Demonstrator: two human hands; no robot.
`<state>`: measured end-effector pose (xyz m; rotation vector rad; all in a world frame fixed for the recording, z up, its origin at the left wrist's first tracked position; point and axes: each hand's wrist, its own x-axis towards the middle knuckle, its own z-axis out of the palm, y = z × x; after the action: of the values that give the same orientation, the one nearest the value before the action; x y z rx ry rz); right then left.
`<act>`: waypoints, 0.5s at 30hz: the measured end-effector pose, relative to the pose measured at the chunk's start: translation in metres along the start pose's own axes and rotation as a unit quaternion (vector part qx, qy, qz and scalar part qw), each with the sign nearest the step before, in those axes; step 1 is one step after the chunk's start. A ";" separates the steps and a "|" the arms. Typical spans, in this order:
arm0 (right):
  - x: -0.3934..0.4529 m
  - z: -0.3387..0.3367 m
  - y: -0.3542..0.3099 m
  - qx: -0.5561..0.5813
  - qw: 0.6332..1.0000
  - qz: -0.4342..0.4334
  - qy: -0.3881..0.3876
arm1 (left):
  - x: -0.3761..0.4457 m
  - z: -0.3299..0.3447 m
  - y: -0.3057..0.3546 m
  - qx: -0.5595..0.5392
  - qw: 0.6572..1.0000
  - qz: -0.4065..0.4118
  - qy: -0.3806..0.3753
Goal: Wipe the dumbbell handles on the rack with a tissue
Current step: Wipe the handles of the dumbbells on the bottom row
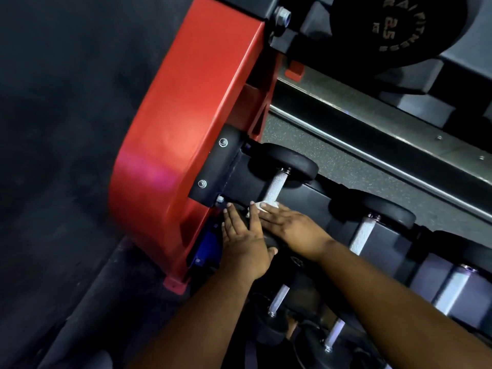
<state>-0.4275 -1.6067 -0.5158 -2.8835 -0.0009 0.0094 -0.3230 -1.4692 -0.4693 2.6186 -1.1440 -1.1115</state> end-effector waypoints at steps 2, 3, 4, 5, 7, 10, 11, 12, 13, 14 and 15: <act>-0.006 0.004 0.001 0.040 0.996 0.066 0.042 | 0.000 0.000 0.000 -0.001 1.000 -0.002 -0.002; -0.003 0.004 0.000 0.073 0.987 0.125 0.070 | 0.000 0.001 0.000 0.000 1.000 -0.001 -0.002; 0.003 0.005 -0.003 0.118 0.968 0.195 0.106 | 0.000 0.000 0.000 0.001 1.000 0.001 -0.001; 0.010 0.005 -0.009 0.174 0.937 0.261 0.156 | 0.000 0.001 0.000 0.000 1.000 0.001 -0.001; 0.023 0.005 -0.028 0.279 0.853 0.358 0.259 | 0.000 0.001 0.001 0.000 1.000 0.001 0.003; 0.026 0.011 -0.055 0.394 0.737 0.454 0.311 | 0.000 0.001 0.000 0.005 1.000 0.005 0.014; 0.027 0.013 -0.060 0.431 0.696 0.478 0.317 | 0.000 0.000 0.000 0.006 1.000 0.007 0.018; 0.028 0.014 -0.060 0.479 0.646 0.497 0.327 | -0.002 0.001 -0.001 0.006 1.000 0.008 0.022; 0.032 0.011 -0.055 0.530 0.591 0.499 0.347 | -0.002 0.001 -0.001 0.009 1.000 0.008 0.027; 0.038 0.006 -0.048 0.573 0.540 0.497 0.365 | -0.003 0.001 -0.001 0.011 0.999 0.007 0.029; 0.045 0.002 -0.038 0.605 0.501 0.491 0.377 | -0.003 0.001 0.000 0.012 0.999 0.007 0.031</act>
<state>-0.3824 -1.5694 -0.5082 -0.9492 1.2151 -0.6989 -0.3253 -1.4668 -0.4684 2.6392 -1.1674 -1.0141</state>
